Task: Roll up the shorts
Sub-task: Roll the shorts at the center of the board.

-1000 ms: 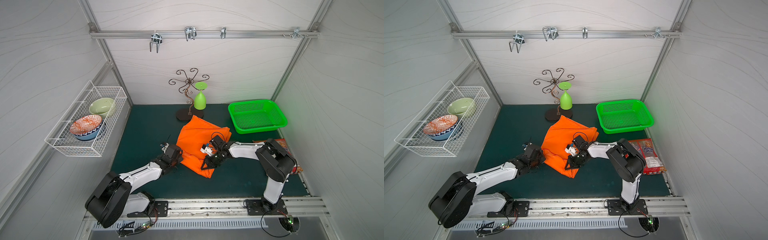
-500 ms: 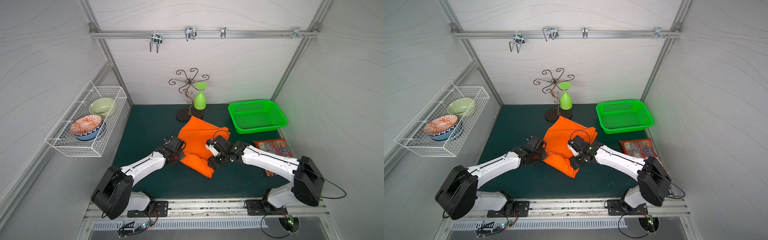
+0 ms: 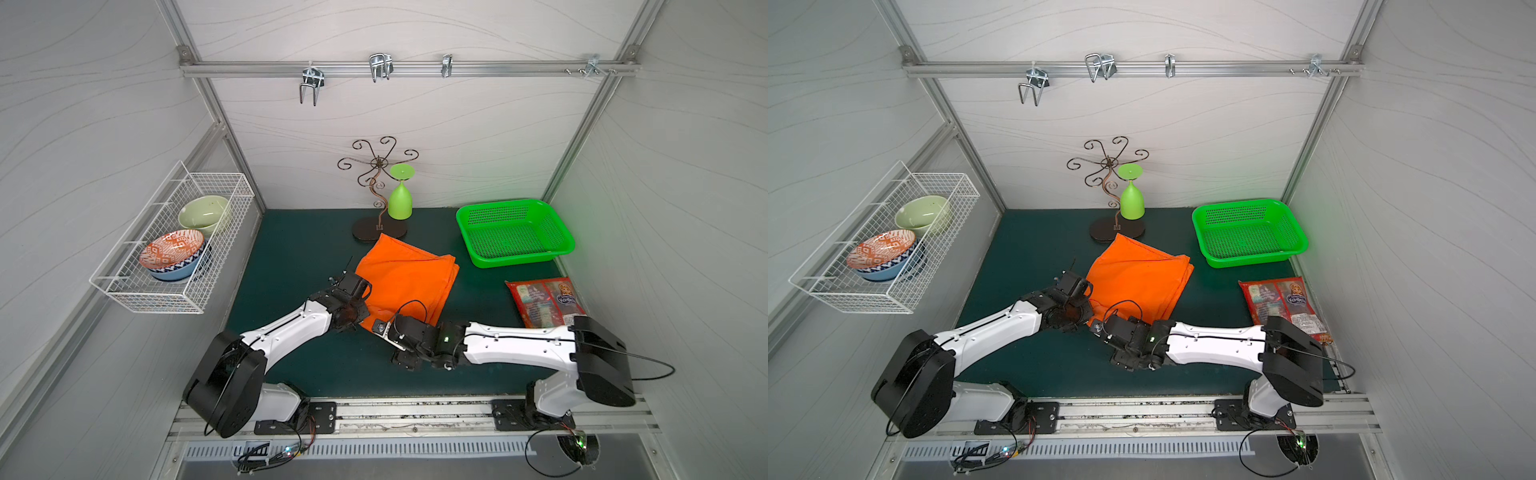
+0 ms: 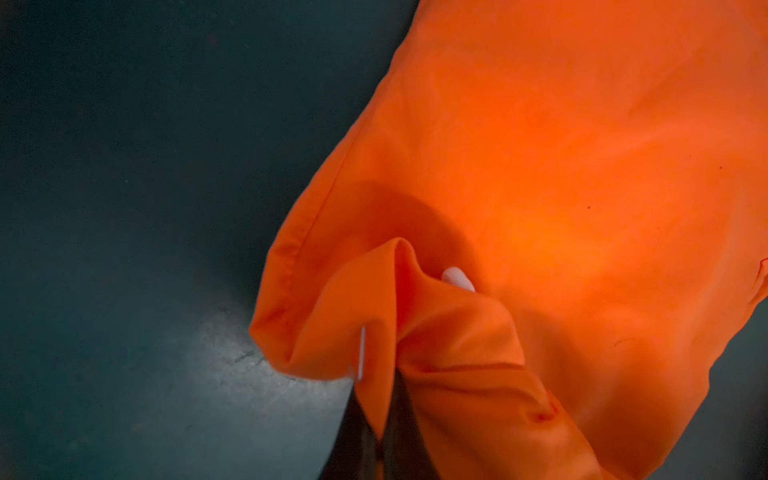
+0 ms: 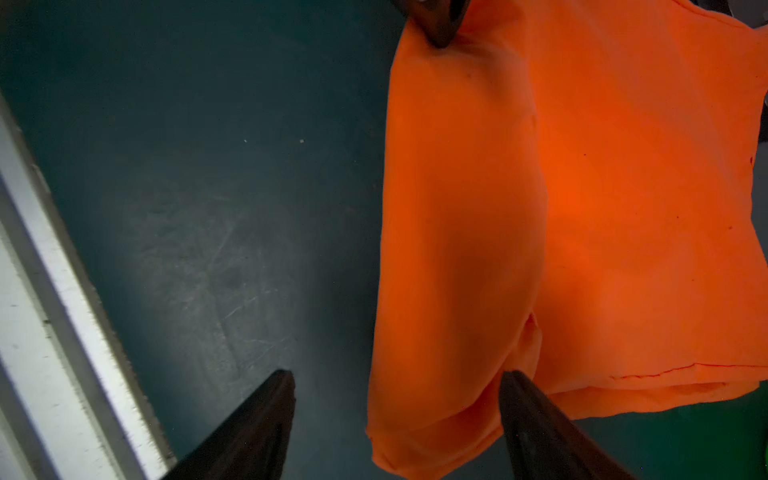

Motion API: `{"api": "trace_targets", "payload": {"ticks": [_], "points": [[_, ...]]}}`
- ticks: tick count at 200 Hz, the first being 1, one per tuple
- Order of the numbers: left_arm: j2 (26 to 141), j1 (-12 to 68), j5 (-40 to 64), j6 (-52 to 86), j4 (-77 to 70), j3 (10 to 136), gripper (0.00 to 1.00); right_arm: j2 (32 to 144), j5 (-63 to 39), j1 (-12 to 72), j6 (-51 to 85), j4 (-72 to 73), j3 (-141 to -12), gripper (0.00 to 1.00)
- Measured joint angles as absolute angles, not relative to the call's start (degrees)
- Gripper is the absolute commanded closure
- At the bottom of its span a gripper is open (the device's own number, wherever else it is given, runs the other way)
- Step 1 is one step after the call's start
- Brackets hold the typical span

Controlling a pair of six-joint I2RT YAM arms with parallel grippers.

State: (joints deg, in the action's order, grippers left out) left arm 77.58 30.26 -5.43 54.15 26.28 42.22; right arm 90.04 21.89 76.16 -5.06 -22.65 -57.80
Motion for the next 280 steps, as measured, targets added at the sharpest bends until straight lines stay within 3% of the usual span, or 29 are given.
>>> {"api": "trace_targets", "payload": {"ticks": [79, 91, 122, 142, 151, 167, 182, 210, 250, 280], "points": [[77.6, 29.0, -4.3, 54.2, 26.7, 42.2, 1.00, 102.3, 31.5, 77.9, -12.1, -15.9, -59.8, 0.22], [77.6, 28.7, -3.9, 54.2, 26.7, 42.2, 1.00, 103.7, 32.3, 77.7, -12.3, -15.5, -60.4, 0.35], [77.5, 27.7, -2.5, 54.2, 26.7, 42.2, 1.00, 106.1, 32.7, 76.8, -11.9, -15.4, -62.0, 0.80], [77.3, 26.8, -1.7, 54.2, 26.7, 42.2, 1.00, 106.2, 31.2, 76.1, -11.2, -16.2, -62.8, 0.94], [77.1, 26.3, -1.4, 54.1, 26.7, 42.2, 1.00, 106.1, 29.7, 75.9, -11.3, -16.6, -63.2, 0.97], [76.7, 25.5, -1.0, 53.7, 27.4, 42.2, 0.66, 106.0, 26.8, 75.2, -10.9, -17.5, -63.9, 0.98], [75.9, 24.7, -1.3, 53.5, 28.9, 42.3, 0.49, 105.4, 23.2, 74.0, -10.2, -19.2, -64.6, 0.98], [72.8, 23.3, -3.4, 52.8, 32.6, 42.5, 0.45, 104.6, 13.4, 71.1, -8.5, -24.3, -67.4, 0.99], [70.7, 22.4, -4.8, 51.5, 34.2, 42.9, 0.54, 104.6, -0.8, 66.3, -5.9, -29.9, -71.7, 1.00], [71.0, 22.1, -4.8, 51.2, 34.9, 42.9, 0.53, 105.1, -12.8, 61.6, -3.3, -32.0, -73.6, 1.00]]}}
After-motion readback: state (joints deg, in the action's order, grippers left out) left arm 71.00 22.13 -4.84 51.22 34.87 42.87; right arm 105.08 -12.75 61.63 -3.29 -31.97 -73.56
